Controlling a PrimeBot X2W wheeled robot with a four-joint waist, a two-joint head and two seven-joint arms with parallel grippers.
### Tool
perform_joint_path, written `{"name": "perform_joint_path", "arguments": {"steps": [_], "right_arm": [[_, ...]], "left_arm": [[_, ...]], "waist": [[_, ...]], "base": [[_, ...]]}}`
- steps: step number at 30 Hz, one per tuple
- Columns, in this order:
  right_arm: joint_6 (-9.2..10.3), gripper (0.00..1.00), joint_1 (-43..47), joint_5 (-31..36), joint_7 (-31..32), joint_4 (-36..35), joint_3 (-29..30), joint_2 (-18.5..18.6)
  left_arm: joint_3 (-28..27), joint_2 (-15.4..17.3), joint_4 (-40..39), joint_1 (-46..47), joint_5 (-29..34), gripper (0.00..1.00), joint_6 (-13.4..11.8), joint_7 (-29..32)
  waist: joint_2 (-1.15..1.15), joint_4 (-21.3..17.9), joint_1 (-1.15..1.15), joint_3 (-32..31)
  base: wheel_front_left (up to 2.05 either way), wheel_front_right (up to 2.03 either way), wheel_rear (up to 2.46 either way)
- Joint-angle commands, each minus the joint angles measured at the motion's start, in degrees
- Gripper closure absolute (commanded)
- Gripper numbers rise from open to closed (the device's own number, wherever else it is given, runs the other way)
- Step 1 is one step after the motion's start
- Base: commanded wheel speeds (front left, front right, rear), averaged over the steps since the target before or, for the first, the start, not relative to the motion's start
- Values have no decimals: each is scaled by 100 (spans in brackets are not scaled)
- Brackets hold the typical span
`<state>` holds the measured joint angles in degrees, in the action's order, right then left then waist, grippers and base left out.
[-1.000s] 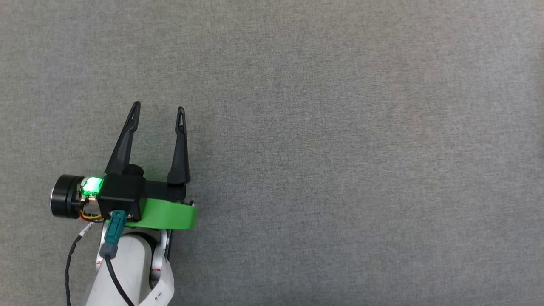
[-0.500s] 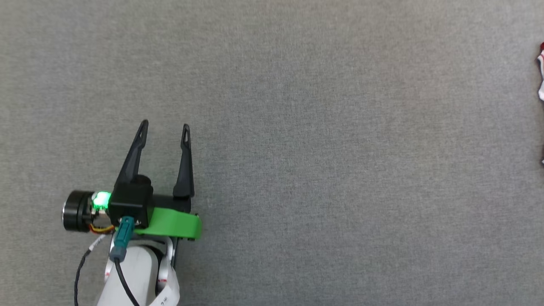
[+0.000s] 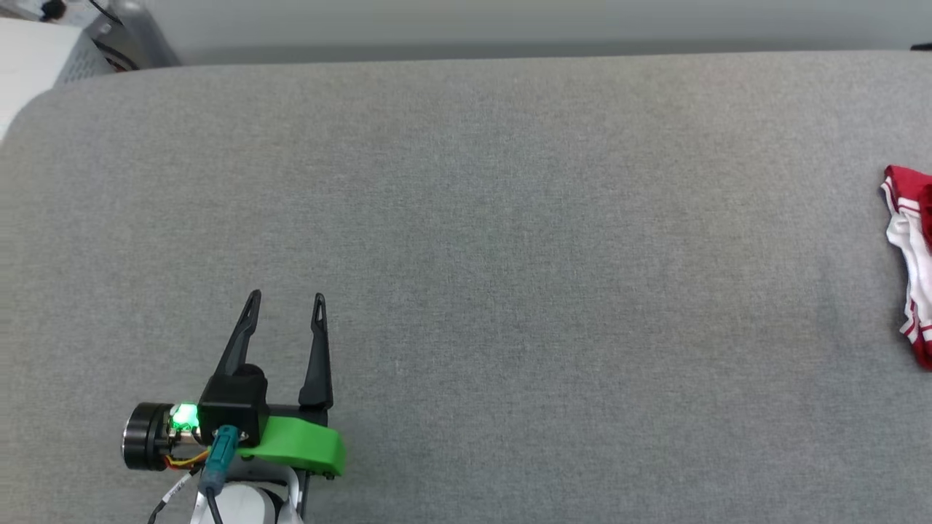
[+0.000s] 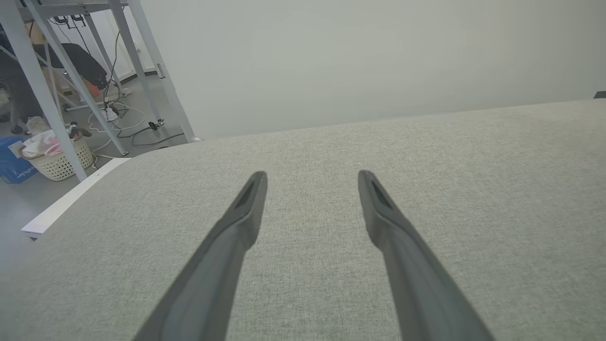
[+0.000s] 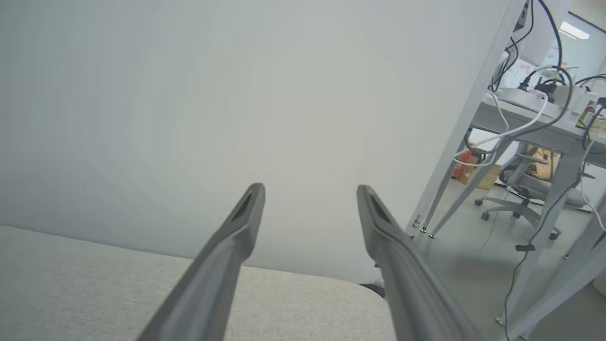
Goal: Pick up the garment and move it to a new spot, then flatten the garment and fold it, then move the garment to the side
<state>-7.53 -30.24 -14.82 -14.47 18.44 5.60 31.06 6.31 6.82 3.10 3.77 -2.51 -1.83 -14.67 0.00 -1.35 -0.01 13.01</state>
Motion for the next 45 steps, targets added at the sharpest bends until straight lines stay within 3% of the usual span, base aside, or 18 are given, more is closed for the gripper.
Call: {"name": "perform_joint_path", "arguments": {"steps": [1,5,9,17,28,45], "right_arm": [[4,0,261,171,-48,-356,85,-280],[4,0,946,545,-50,-1338,183,-1146],[4,0,1635,692,-51,-1823,-6,-1744],[4,0,2717,698,-52,-1950,-381,-2410],[4,0,3688,616,-52,-2086,-231,-2710],[4,0,4121,640,-52,-2149,-201,-2793]], "left_arm": [[-29,-36,19,-84,-35,0,-31,-33],[-49,-47,65,-183,-33,0,-19,-33],[-55,-60,113,-241,-24,0,-9,-33],[-99,-81,200,-355,-34,0,4,-33],[-124,-124,204,-616,-125,0,121,-33],[-106,-167,201,-760,-104,0,216,-33]], "waist": [[0,262,1,-437],[0,337,1,-612],[0,412,1,-752],[0,491,1,-996],[0,545,1,-1250],[0,518,1,-1372]], "base": [[0,0,0],[0,0,0],[0,0,0],[0,0,0],[0,0,0],[0,0,0]]}}
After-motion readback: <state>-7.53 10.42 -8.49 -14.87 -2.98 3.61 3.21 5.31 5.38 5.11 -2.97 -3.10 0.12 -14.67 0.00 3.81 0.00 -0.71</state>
